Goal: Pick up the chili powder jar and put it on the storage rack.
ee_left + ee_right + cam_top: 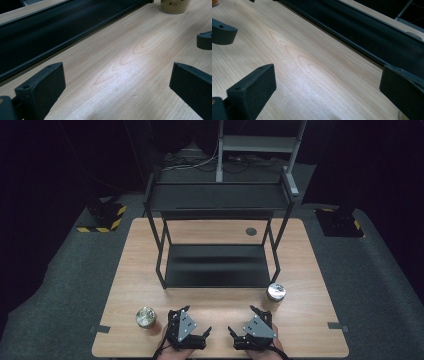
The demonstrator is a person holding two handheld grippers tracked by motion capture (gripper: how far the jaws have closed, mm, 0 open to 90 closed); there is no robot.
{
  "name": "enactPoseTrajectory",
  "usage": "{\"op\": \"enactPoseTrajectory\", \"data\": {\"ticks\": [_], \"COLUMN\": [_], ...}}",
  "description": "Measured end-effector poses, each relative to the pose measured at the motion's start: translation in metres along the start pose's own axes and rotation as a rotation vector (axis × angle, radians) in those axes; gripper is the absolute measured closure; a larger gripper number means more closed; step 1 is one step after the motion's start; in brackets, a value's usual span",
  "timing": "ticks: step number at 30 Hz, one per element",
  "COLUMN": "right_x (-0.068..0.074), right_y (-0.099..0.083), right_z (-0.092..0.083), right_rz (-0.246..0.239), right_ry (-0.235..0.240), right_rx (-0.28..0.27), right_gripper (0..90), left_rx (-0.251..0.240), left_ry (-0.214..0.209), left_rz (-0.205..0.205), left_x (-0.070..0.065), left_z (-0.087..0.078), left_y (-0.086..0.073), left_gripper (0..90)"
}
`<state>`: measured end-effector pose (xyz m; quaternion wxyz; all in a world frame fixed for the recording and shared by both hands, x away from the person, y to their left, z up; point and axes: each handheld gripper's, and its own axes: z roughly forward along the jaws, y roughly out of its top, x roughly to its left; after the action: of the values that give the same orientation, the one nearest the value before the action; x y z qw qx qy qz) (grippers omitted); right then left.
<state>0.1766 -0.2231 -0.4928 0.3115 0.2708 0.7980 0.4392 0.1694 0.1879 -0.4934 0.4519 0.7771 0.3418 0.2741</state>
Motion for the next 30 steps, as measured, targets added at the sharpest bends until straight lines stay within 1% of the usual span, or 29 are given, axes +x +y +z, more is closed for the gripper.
{"op": "enactPoseTrajectory", "data": {"ticks": [3,5,7,13,15,20,24,27,30], "right_x": [0.000,0.001,0.001,0.000,0.000,0.000,-0.001,-0.001,-0.001], "right_y": [0.000,0.000,0.000,0.000,0.000,-0.001,-0.001,-0.001,-0.002], "right_z": [0.000,0.000,0.000,0.000,0.000,0.000,0.000,-0.001,-0.001], "right_rz": [-0.007,-0.007,-0.007,0.000,0.001,0.001,0.011,0.015,0.017], "right_ry": [0.003,0.002,0.002,0.004,0.003,0.003,0.003,0.003,0.003], "right_rx": [-0.001,0.001,0.000,-0.002,-0.002,-0.006,-0.005,-0.006,-0.009], "right_gripper": [0.0,0.0,0.0,0.0,0.0,0.0,0.0,0.0,0.0], "left_rx": [-0.005,-0.008,-0.022,-0.049,-0.054,-0.066,-0.086,-0.093,-0.098], "left_ry": [-0.004,-0.001,-0.002,-0.002,0.008,-0.005,-0.004,-0.007,-0.007], "left_rz": [-0.012,-0.012,-0.013,-0.011,-0.005,-0.021,-0.013,-0.018,-0.011], "left_x": [0.002,0.002,0.002,0.002,0.001,0.002,0.004,0.005,0.007], "left_z": [-0.001,-0.002,-0.004,-0.012,-0.015,-0.021,-0.027,-0.030,-0.033], "left_y": [-0.001,-0.001,0.000,0.002,0.004,0.006,0.010,0.012,0.015], "left_gripper": [0.6,0.6,0.6,0.6,0.6,0.6,0.6,0.6,0.6]}}
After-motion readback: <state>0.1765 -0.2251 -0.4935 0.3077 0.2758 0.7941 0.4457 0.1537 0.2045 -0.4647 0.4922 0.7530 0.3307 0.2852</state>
